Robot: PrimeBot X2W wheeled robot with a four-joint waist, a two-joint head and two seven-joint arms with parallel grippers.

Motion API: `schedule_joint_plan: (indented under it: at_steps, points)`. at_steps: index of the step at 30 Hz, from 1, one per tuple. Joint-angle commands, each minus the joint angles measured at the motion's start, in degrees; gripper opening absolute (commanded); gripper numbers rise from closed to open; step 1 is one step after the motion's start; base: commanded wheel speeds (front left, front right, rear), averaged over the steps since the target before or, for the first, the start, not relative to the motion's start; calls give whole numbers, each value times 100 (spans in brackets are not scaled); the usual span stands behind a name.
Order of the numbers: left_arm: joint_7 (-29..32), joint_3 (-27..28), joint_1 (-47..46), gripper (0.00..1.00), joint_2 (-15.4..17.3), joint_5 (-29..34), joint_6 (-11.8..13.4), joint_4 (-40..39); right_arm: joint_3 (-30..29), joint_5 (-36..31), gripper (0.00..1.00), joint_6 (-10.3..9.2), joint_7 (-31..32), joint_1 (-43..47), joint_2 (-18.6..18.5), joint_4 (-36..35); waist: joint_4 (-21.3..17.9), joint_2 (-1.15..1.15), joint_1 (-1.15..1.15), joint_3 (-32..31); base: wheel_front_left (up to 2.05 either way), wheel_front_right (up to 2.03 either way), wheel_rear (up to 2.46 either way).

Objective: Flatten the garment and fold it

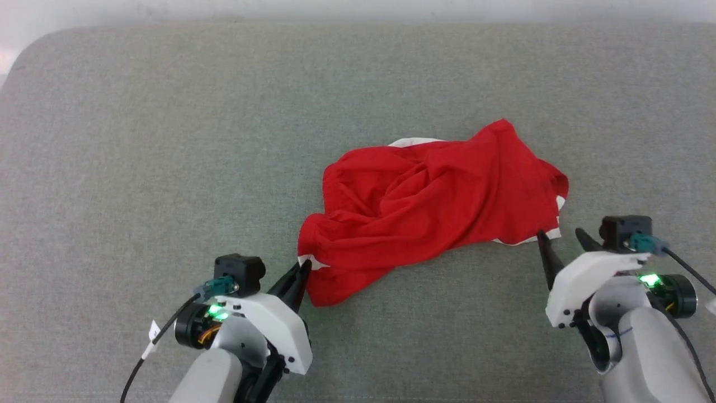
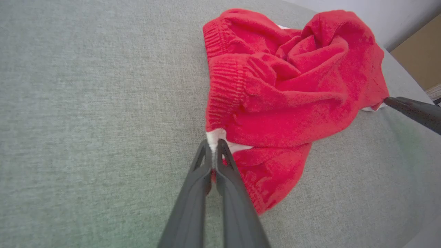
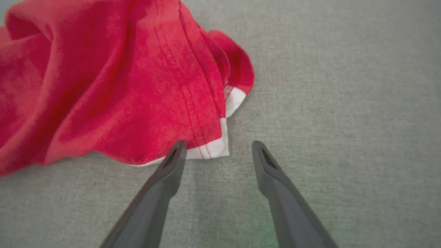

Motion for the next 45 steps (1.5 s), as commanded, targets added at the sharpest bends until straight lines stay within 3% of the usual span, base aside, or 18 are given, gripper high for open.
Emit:
schedule_joint_plan:
  at_steps: [1,8,9,10,12,20,25,29,35,41,45]
  points:
    - [-45,-17,-95,0,-17,-20,-53,-4,-11,-72,100,-5,183,-153,-3,115,60,-1,0,70,0,0,0]
    - [-133,-38,-191,0,-21,-26,-51,26,58,-299,100,-5,1110,-553,-3,390,107,-1,0,206,0,0,0]
    - [-147,-37,-198,0,-18,-29,-51,34,77,-346,81,-5,1216,-585,-3,393,105,-1,0,219,0,0,0]
    - [-158,-37,-202,0,-14,-33,-51,44,85,-380,42,-5,1335,-603,-3,395,101,-1,0,226,0,0,0]
    - [-170,-41,-203,0,-10,-41,-47,64,84,-442,0,-5,1581,-597,-3,375,92,-1,0,227,0,0,0]
    - [-225,-57,-156,0,16,-94,-50,21,199,-182,0,-5,1863,-155,-3,-325,41,-1,0,39,0,0,0]
    - [-326,62,-232,0,78,-326,-164,-474,210,-16,0,-5,1949,164,-3,-1315,-40,-1,0,-135,0,0,0]
    - [-124,277,-583,0,127,-907,-303,-1023,269,-126,0,-5,2284,13,-30,-2199,-120,-1,0,-182,0,0,0]
    - [594,754,-1761,0,166,-1919,-318,-1545,697,-173,0,-5,3027,-1127,-604,-2928,-221,-1,0,87,0,0,0]
    - [1141,1215,-3506,0,175,-2310,132,-1215,981,-90,0,-5,3448,-2988,-1133,-2687,-335,-1,0,894,0,0,0]
    - [1126,1534,-4736,0,168,-2366,471,-833,1116,-167,0,-5,3454,-4242,-1257,-2199,-463,-1,0,1516,0,0,0]
